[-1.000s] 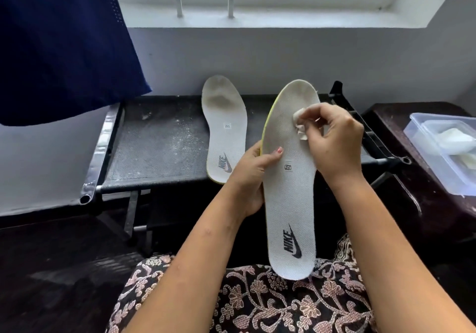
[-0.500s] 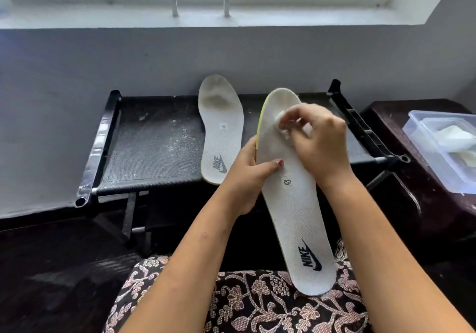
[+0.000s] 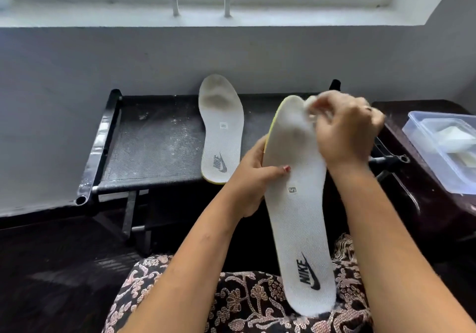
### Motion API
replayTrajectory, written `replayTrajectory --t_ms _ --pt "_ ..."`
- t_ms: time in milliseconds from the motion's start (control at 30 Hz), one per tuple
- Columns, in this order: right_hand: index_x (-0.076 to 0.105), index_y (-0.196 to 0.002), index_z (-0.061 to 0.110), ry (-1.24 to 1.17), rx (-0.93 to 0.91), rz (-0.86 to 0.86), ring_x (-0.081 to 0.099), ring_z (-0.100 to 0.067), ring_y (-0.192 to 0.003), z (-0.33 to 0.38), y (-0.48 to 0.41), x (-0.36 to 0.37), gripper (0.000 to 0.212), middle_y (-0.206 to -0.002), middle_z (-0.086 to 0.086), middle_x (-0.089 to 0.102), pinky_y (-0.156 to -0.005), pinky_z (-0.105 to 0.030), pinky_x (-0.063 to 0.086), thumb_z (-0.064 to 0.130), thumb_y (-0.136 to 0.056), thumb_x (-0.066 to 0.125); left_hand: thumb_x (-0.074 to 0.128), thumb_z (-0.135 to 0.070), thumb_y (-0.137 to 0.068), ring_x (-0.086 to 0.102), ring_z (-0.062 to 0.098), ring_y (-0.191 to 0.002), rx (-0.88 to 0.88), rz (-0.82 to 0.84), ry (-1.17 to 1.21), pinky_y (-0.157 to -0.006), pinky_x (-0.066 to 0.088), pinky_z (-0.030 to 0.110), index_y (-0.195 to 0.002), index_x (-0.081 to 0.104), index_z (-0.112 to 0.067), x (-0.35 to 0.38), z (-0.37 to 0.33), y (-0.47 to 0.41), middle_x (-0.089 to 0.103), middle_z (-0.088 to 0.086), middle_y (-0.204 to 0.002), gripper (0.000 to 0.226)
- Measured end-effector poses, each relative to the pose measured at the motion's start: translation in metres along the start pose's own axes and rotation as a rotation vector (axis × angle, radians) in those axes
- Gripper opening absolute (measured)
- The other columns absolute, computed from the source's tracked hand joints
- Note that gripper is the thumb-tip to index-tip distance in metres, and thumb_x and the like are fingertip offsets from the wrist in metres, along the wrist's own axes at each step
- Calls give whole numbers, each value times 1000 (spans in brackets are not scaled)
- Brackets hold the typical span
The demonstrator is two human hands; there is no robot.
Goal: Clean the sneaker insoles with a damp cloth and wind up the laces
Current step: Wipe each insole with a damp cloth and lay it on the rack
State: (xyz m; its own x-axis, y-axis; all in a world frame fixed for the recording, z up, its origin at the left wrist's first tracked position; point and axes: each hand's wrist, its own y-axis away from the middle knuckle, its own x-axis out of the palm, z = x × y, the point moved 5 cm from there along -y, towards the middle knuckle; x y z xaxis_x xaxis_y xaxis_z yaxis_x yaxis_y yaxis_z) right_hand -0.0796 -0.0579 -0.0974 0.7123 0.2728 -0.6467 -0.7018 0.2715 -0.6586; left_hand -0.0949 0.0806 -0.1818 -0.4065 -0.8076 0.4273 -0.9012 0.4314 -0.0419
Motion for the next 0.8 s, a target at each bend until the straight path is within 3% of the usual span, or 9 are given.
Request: replayTrajectory --t_ms 67,133,200,300,400,500,567,667,800 --pt "68 -89 22 29 150 -45 59 -28 -95 -24 -7 -9 17 -92 -2 72 -88 -37 33 33 -87 56 55 3 -68 64 7 -73 -9 0 -3 -68 52 23 -106 56 -24 -1 1 1 69 -9 -81 46" --pt "68 -87 22 -37 167 -103 60 -23 -91 -25 -7 -18 24 -89 3 72 -90 -37 36 43 -88 57 55 3 -68 65 8 -73 1 -16 20 -67 54 23 -109 55 -24 -3 -1 -1 69 -8 -82 49" --pt "69 -83 23 -181 101 -127 63 -18 -82 -11 -8 -25 25 -82 8 71 -87 -38 47 46 -87 61 54 5 -68 65 10 -75 8 -34 44 -68 55 24 -114 53 -22 -4 -2 -3 68 -5 -85 53" --pt "70 -78 25 -500 -48 -7 62 -8 -72 27 2 -21 10 -76 13 69 -76 -31 51 33 -84 70 54 6 -67 64 12 -78 10 -53 34 -70 54 24 -118 53 -21 0 0 -5 67 -1 -89 57" --pt "69 -82 28 -261 -111 57 59 -7 -85 34 10 -2 7 -84 15 69 -90 -36 36 23 -79 65 56 4 -68 63 15 -83 -14 -9 -9 -77 51 29 -112 56 -25 6 4 -4 67 1 -91 53" --pt "69 -93 24 41 126 -38 59 -24 -97 -12 -6 -2 18 -95 0 72 -89 -35 29 28 -84 54 56 4 -66 63 14 -81 -26 -10 14 -75 52 28 -112 55 -24 4 3 -1 67 0 -90 53" --pt "69 -91 21 69 261 -74 59 -27 -100 -40 -12 -13 20 -95 -1 72 -87 -34 29 32 -86 53 56 4 -66 63 14 -80 -12 -33 41 -74 53 28 -118 53 -20 0 -1 -1 66 -1 -91 58" --pt "69 -79 21 -173 217 -101 66 -21 -83 -25 -6 -26 21 -79 4 71 -86 -33 45 40 -85 62 56 4 -66 64 14 -81 -13 -56 29 -71 54 26 -130 46 -14 -5 -2 -3 66 0 -95 68" --pt "72 -75 21 -540 1 172 65 -6 -67 30 13 -17 13 -69 11 70 -73 -27 52 33 -81 74 56 7 -67 66 15 -82 38 -89 72 -71 55 26 -130 46 -12 0 -3 -4 67 5 -97 67"
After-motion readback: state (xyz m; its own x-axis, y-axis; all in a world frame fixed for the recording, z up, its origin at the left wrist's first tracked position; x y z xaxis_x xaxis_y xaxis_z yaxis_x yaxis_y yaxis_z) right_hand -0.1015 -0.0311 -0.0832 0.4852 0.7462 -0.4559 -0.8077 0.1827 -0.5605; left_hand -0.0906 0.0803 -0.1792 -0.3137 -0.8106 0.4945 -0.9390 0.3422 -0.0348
